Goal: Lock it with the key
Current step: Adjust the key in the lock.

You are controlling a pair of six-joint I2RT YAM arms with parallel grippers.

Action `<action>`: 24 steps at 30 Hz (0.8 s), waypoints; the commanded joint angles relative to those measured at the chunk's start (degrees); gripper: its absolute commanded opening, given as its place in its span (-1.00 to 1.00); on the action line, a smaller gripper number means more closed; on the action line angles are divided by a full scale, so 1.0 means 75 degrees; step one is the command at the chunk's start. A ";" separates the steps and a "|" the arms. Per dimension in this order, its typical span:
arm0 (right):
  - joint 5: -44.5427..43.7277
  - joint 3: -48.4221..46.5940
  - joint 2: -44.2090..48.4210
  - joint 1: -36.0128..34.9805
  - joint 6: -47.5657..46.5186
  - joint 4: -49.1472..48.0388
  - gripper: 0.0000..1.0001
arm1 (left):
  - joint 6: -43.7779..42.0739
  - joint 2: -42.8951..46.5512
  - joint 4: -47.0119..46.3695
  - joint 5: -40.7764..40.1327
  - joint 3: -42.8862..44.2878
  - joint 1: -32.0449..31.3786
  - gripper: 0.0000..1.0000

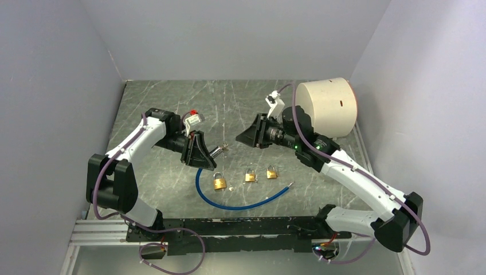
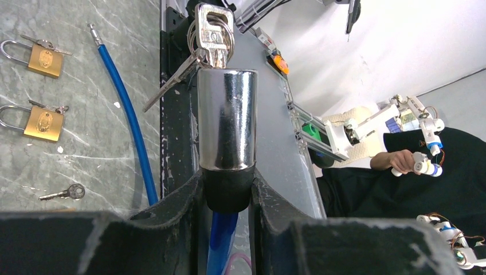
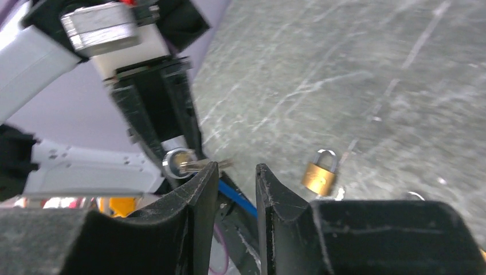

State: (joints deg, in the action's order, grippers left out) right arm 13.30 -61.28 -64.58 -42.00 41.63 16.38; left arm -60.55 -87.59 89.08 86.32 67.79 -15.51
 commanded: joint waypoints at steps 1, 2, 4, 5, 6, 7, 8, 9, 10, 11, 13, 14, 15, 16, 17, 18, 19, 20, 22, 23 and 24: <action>0.1275 0.0019 0.0035 -0.0296 -0.0266 -0.1755 -0.36 | -0.0259 0.0136 0.0943 0.1245 0.0267 0.0007 -0.95; 0.1365 -0.0045 -0.0038 -0.0327 -0.0328 -0.1747 -0.37 | -0.0255 0.0146 0.0939 0.1250 0.0266 0.0005 -0.95; 0.1550 -0.0175 -0.0208 -0.0402 -0.0419 -0.1752 -0.43 | -0.0258 0.0158 0.0943 0.1251 0.0266 0.0005 -0.95; 0.1641 -0.0270 -0.0303 -0.0468 -0.0488 -0.1739 -0.46 | -0.0252 0.0162 0.0940 0.1249 0.0269 0.0005 -0.95; 0.1684 -0.0370 -0.0410 -0.0541 -0.0551 -0.1704 -0.49 | -0.0248 0.0151 0.0943 0.1250 0.0269 0.0005 -0.95; 0.1685 -0.0447 -0.0499 -0.0621 -0.0604 -0.1669 -0.51 | -0.0247 0.0148 0.0943 0.1249 0.0267 0.0005 -0.95; 0.1646 -0.0539 -0.0595 -0.0693 -0.0657 -0.1601 -0.54 | -0.0246 0.0158 0.0934 0.1249 0.0269 0.0008 -0.95; 0.1638 -0.0627 -0.0692 -0.0727 -0.0663 -0.1528 -0.56 | -0.0243 0.0165 0.0941 0.1246 0.0261 0.0008 -0.95; 0.1668 -0.0695 -0.0785 -0.0757 -0.0663 -0.1480 -0.59 | -0.0236 0.0170 0.0943 0.1251 0.0265 0.0010 -0.95; 0.1708 -0.0746 -0.0864 -0.0782 -0.0655 -0.1449 -0.63 | -0.0235 0.0186 0.0943 0.1249 0.0266 0.0006 -0.95; 0.1732 -0.0780 -0.0926 -0.0792 -0.0615 -0.1423 -0.70 | -0.0229 0.0194 0.0941 0.1241 0.0266 0.0005 -0.95; 0.1713 -0.0765 -0.0923 -0.0801 -0.0567 -0.1452 -0.71 | -0.0224 0.0196 0.0934 0.1248 0.0266 0.0012 -0.95; 0.1718 -0.0750 -0.0885 -0.0809 -0.0534 -0.1482 -0.71 | -0.0230 0.0195 0.0942 0.1248 0.0266 0.0009 -0.95; 0.1700 -0.0722 -0.0849 -0.0810 -0.0489 -0.1500 -0.71 | -0.0231 0.0184 0.0943 0.1248 0.0266 0.0013 -0.95; 0.1677 -0.0708 -0.0812 -0.0821 -0.0463 -0.1505 -0.71 | -0.0237 0.0183 0.0943 0.1246 0.0266 0.0008 -0.95; 0.1655 -0.0709 -0.0785 -0.0822 -0.0427 -0.1505 -0.71 | -0.0244 0.0183 0.0943 0.1245 0.0268 0.0005 -0.95; 0.1668 -0.0728 -0.0775 -0.0828 -0.0404 -0.1494 -0.71 | -0.0252 0.0173 0.0939 0.1244 0.0272 0.0005 -0.95; 0.1696 -0.0744 -0.0768 -0.0833 -0.0403 -0.1499 -0.71 | -0.0247 0.0161 0.0941 0.1251 0.0267 0.0005 -0.95; 0.1736 -0.0775 -0.0803 -0.0864 -0.0350 -0.1532 -0.71 | -0.0246 0.0138 0.0937 0.1230 0.0268 0.0006 -0.95; 0.1785 -0.0801 -0.0841 -0.0877 -0.0305 -0.1564 -0.71 | -0.0246 0.0136 0.0942 0.1232 0.0266 0.0011 -0.95; 0.1841 -0.0847 -0.0890 -0.0886 -0.0233 -0.1598 -0.72 | -0.0246 0.0136 0.0943 0.1229 0.0266 0.0009 -0.95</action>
State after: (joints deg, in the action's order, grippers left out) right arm 23.68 -64.55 -71.57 -47.31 38.17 7.31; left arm -60.58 -87.59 89.45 86.11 67.85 -15.42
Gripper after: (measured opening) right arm 0.148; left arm 0.292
